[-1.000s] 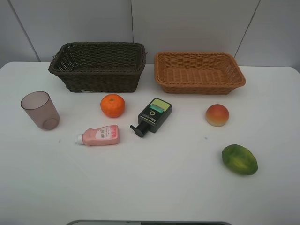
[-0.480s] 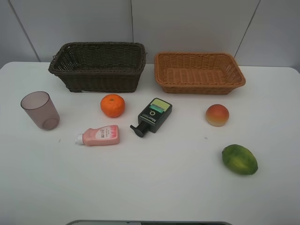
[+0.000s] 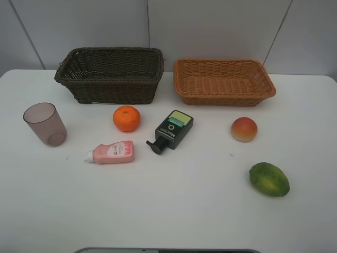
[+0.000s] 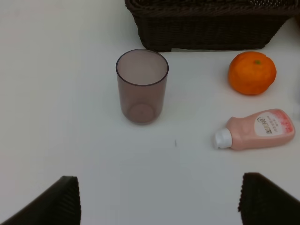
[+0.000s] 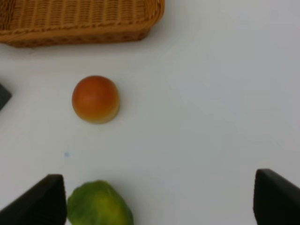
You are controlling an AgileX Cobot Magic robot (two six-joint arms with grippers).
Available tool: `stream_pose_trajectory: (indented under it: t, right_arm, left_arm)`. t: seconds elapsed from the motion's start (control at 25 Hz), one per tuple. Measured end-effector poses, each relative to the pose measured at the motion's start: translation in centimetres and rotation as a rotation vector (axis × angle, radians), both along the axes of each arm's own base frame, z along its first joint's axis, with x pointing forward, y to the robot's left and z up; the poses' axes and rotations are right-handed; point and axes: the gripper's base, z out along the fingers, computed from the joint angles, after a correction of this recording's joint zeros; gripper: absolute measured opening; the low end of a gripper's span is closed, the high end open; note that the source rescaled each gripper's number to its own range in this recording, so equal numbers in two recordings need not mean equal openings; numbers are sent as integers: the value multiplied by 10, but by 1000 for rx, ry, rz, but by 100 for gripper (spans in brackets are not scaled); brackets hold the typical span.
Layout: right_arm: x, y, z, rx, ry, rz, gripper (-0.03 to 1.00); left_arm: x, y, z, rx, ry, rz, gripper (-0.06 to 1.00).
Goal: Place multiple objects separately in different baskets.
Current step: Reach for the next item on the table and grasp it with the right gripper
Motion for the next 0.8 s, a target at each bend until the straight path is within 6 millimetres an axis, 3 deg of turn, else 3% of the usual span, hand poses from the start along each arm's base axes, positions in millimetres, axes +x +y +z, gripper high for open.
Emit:
stream_pose_trajectory:
  t: [0.24,0.28,0.6,0.8]
  right_arm:
    - [84,1,-11,12,135,7,66]
    - [84,1,-11,12,135,7,66]
    - [175,27,-64,84,376,0,66]
    - [211,49,-86,70,445,-20,71]
  left_arm:
    - [0,0,0,0,0,0,81]
    - [0,0,0,0,0,0,81]
    - [0,0,0,0,0,0,81]
    - [0,0,0,0,0,0,81]
